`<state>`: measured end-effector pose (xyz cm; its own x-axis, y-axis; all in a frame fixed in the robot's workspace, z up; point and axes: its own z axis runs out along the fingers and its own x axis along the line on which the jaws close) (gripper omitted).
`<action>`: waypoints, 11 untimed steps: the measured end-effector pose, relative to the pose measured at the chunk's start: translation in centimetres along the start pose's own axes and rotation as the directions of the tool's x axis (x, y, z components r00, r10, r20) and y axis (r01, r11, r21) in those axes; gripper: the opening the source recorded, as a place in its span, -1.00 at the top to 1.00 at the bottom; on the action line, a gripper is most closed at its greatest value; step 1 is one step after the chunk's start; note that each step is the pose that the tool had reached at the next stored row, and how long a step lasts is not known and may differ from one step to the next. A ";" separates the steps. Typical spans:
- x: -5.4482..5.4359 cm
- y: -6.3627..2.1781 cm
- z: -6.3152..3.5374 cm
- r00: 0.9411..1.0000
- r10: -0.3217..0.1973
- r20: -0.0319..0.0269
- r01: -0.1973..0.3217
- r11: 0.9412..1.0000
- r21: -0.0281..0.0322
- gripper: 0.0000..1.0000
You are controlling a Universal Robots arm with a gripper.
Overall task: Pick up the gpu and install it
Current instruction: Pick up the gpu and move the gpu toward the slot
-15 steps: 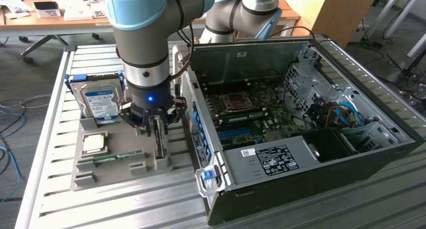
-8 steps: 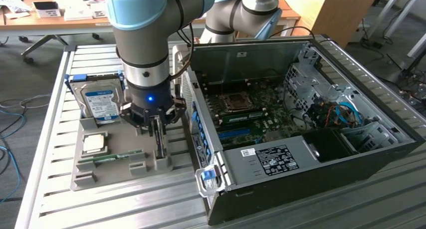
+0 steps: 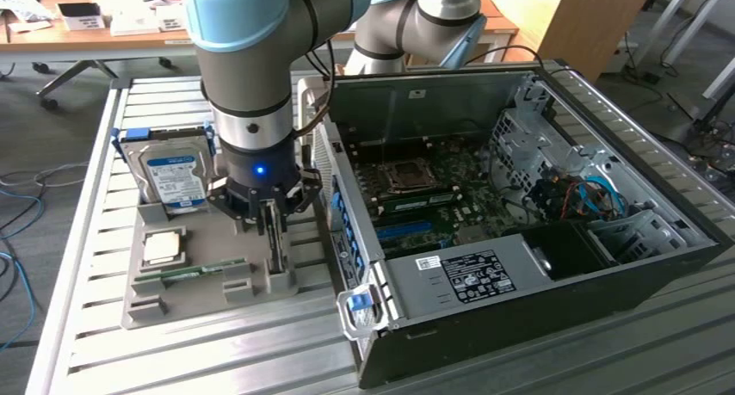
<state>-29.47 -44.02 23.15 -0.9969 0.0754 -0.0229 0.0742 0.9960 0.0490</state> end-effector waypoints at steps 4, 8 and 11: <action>0.0 0.07 0.01 1.000 0.000 0.000 0.000 1.000 0.000 0.26; 0.0 0.08 0.01 1.000 0.000 0.000 0.000 1.000 0.000 0.26; 0.0 0.08 0.01 1.000 0.000 0.000 0.000 1.000 0.000 0.26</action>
<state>-29.47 -43.94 23.14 -0.9969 0.0754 -0.0230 0.0742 0.9960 0.0491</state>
